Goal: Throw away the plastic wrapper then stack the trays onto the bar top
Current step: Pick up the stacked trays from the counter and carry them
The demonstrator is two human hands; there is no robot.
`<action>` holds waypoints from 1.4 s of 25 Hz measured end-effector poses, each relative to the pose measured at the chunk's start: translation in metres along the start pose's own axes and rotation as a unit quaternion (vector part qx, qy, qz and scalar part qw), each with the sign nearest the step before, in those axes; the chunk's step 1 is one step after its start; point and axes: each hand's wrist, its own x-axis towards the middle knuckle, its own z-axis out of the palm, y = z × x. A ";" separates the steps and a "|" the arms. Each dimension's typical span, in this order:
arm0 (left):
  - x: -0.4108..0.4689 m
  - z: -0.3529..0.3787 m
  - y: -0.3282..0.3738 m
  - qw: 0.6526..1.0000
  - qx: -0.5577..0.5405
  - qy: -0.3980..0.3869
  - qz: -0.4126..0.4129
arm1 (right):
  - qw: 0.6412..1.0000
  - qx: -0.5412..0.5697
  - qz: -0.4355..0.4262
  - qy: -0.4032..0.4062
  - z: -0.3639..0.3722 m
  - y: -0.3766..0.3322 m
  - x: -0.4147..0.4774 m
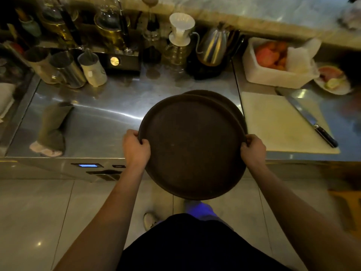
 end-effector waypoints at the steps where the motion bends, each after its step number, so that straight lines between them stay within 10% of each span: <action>1: 0.002 0.011 0.008 1.000 0.004 -0.004 0.005 | 1.000 0.000 0.002 0.002 -0.002 0.007 0.011; 35: 0.052 0.130 0.062 0.977 0.207 -0.055 0.007 | 0.994 -0.029 0.004 -0.109 0.024 0.052 0.177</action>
